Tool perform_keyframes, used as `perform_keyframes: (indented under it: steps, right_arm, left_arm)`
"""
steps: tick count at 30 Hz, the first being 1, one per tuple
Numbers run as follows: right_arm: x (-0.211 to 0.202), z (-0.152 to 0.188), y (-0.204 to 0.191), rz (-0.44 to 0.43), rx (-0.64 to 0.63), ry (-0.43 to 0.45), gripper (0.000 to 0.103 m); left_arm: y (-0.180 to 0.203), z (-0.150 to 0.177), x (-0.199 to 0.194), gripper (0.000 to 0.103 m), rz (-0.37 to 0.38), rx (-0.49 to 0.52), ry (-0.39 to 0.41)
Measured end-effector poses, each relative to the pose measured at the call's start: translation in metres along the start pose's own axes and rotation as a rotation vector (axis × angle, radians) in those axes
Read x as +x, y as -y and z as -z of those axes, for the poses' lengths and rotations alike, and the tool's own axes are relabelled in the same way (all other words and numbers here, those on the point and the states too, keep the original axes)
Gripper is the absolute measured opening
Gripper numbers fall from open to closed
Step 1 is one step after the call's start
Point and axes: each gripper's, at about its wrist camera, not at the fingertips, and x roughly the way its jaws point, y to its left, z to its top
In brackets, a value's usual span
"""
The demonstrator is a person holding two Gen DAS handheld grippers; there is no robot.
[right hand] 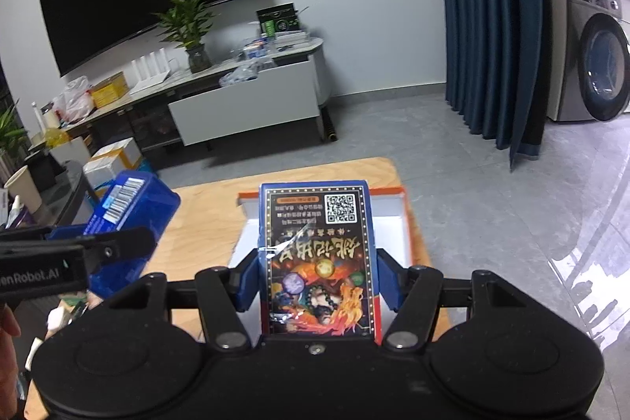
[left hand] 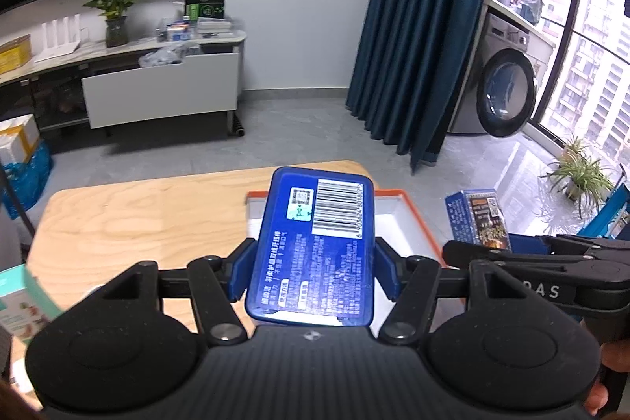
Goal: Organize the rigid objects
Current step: 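Carry the blue tin and the card box with both tools over the white box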
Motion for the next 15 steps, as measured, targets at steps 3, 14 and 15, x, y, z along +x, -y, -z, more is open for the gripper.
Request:
perform_keyframes:
  steps: [3,14,15]
  right_arm:
    - [0.005,-0.003,0.010,0.008,0.020,0.000,0.071]
    - [0.044,-0.009,0.023,0.022,0.053,-0.041,0.071]
    - [0.049,-0.008,0.023,0.022,0.055,-0.048,0.071]
  left_arm:
    - [0.006,0.000,0.007,0.063,0.001,0.011,-0.007]
    - [0.001,-0.006,0.026,0.063,-0.011,0.009,-0.031]
    - [0.001,-0.007,0.026,0.063,-0.011,0.008,-0.032]
